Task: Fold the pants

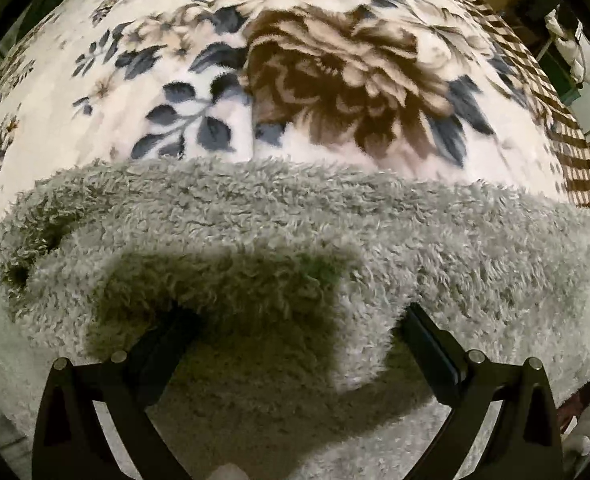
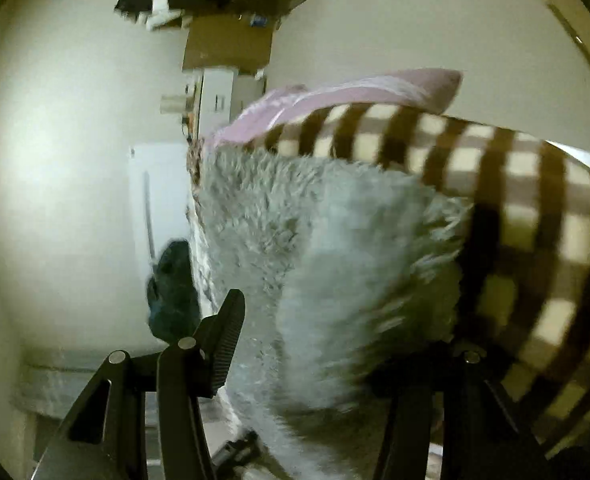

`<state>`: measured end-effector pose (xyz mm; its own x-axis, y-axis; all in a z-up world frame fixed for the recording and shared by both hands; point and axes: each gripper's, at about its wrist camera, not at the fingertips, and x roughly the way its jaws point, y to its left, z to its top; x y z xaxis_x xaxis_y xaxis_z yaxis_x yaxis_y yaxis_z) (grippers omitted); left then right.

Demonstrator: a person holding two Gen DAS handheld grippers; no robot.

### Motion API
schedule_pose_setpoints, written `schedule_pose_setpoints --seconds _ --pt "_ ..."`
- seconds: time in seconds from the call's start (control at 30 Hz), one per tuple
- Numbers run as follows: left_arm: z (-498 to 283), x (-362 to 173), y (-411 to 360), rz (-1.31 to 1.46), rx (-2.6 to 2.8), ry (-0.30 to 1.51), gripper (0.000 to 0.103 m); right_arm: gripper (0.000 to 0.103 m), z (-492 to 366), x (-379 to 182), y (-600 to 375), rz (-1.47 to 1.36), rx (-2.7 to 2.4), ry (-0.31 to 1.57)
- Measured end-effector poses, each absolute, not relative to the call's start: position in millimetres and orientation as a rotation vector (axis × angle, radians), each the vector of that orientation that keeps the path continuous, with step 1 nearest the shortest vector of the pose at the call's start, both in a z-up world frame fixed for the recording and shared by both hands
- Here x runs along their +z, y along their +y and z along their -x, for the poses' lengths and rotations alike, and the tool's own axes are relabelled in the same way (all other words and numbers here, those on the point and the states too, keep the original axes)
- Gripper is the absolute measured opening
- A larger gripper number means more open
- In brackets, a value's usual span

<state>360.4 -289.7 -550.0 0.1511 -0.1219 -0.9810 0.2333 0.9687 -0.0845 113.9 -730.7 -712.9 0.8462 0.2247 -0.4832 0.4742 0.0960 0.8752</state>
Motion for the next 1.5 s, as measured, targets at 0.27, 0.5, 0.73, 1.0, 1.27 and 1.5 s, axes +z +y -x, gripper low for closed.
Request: schedule_pose_setpoints --seconds 0.27,0.5,0.73,1.0,1.27,1.5 --pt "-345.5 -543.4 -255.2 0.004 -0.284 1.386 0.103 0.016 -130.3 -680.5 -714.8 -1.298 -0.295 0.712" --pt "-305.3 -487.8 -158.4 0.156 -0.237 1.339 0.103 0.015 -147.5 -572.9 -649.0 -1.081 -0.202 0.710" --pt "-266.5 -463.8 -64.4 0.263 -0.150 1.321 0.103 0.015 -207.8 -507.4 -489.5 -0.866 -0.001 0.796" --pt "-243.2 -474.8 51.8 0.299 -0.030 1.304 0.103 0.015 -261.8 -599.0 -241.0 -0.545 0.220 1.109" --pt "-240.9 -487.6 101.9 0.376 -0.018 1.287 0.103 0.070 -261.7 -644.2 -135.5 -0.318 0.352 1.353" --pt "-267.9 -471.6 56.2 0.428 -0.210 1.251 0.103 0.087 -237.5 -585.4 -228.2 -0.485 0.271 1.303"
